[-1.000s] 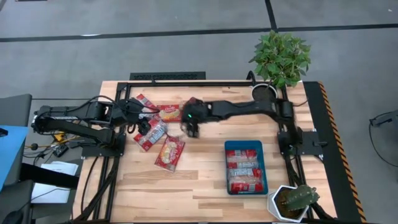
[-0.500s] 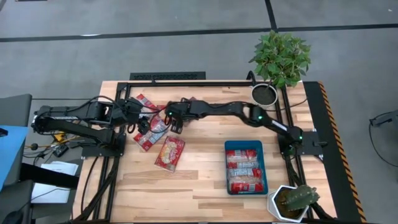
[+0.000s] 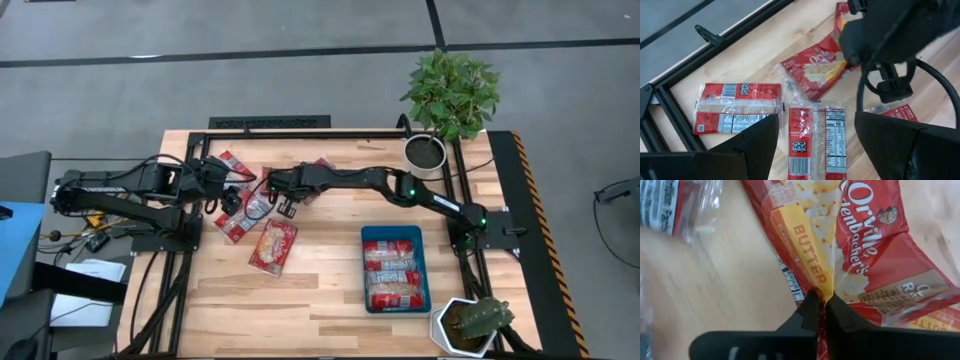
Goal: Sort popcorn bags into baskets
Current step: Put the red popcorn bag into the blue bin
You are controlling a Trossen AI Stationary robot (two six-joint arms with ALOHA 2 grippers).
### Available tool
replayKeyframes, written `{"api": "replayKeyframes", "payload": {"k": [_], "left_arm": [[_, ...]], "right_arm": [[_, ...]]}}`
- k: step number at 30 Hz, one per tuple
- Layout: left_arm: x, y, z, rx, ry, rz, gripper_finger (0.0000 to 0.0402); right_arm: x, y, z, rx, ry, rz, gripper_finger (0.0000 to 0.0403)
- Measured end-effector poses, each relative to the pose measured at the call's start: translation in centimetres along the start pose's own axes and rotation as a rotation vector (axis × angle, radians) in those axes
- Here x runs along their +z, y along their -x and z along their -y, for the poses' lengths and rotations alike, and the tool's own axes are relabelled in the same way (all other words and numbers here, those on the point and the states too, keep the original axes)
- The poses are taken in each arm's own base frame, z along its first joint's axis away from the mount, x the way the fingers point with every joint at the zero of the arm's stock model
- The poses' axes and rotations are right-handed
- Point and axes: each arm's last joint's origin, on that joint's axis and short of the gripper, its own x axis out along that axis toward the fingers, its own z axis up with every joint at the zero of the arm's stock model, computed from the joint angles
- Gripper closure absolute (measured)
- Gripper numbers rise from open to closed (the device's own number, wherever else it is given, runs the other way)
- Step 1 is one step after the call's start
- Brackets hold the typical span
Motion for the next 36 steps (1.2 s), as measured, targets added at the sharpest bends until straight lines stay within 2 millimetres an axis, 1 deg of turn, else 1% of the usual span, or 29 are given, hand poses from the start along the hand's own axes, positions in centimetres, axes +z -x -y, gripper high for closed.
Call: {"api": "replayKeyframes", "payload": {"k": [3,5,8,11,13,16,18,20,23,24,26,27,30,33,36], "left_arm": [[0.0,0.0,0.0,0.001,0.0,0.0,0.0152],[0.0,0.0,0.0,0.001,0.0,0.0,0.0152],[0.0,0.0,0.0,0.0,0.0,0.001,0.0152],[0.0,0.0,0.0,0.0,0.0,0.001,0.0152],[0.0,0.0,0.0,0.0,0.003,0.001,0.0152],[0.0,0.0,0.0,0.0,0.005,0.001,0.0152],[0.0,0.0,0.0,0.0,0.004,0.001,0.0152],[0.0,0.0,0.0,0.0,0.005,0.002,0.0152],[0.0,0.0,0.0,-0.002,0.006,0.004,0.0152],[0.0,0.0,0.0,-0.002,0.006,0.004,0.0152],[0.0,0.0,0.0,-0.002,0.006,0.004,0.0152],[0.0,0.0,0.0,-0.002,0.006,0.004,0.0152],[0.1,0.0,0.0,-0.003,0.005,0.006,0.0152],[0.1,0.0,0.1,-0.007,-0.006,0.013,0.0152],[0.1,0.0,0.1,0.001,-0.006,0.02,0.0152]], "right_arm": [[-0.3,1.8,0.1,0.013,-0.003,-0.043,0.0391],[-0.4,3.5,0.3,0.014,0.002,-0.057,0.0395],[-0.2,7.3,1.2,0.011,-0.007,-0.048,0.0398],[-0.5,10.9,1.9,-0.003,-0.017,-0.057,0.0399],[-1.0,13.0,1.8,-0.008,-0.023,-0.068,0.0399],[-2.5,17.1,1.2,-0.031,0.004,-0.093,0.04],[-3.8,19.6,0.7,-0.041,0.029,-0.123,0.04],[-5.1,21.5,-0.2,-0.056,0.054,-0.149,0.04],[-6.8,24.3,-1.9,-0.029,0.088,-0.102,0.04],[-7.6,25.4,-2.3,-0.018,0.085,-0.091,0.04],[-9.4,26.8,-2.9,-0.008,0.079,-0.091,0.04],[-10.5,27.3,-3.1,-0.009,0.074,-0.105,0.04],[-13.9,27.9,-3.5,-0.032,0.035,-0.15,0.04],[-18.0,28.9,-3.4,-0.041,0.018,-0.176,0.0399],[-21.8,29.4,-3.4,-0.043,0.013,-0.2,0.04]]}}
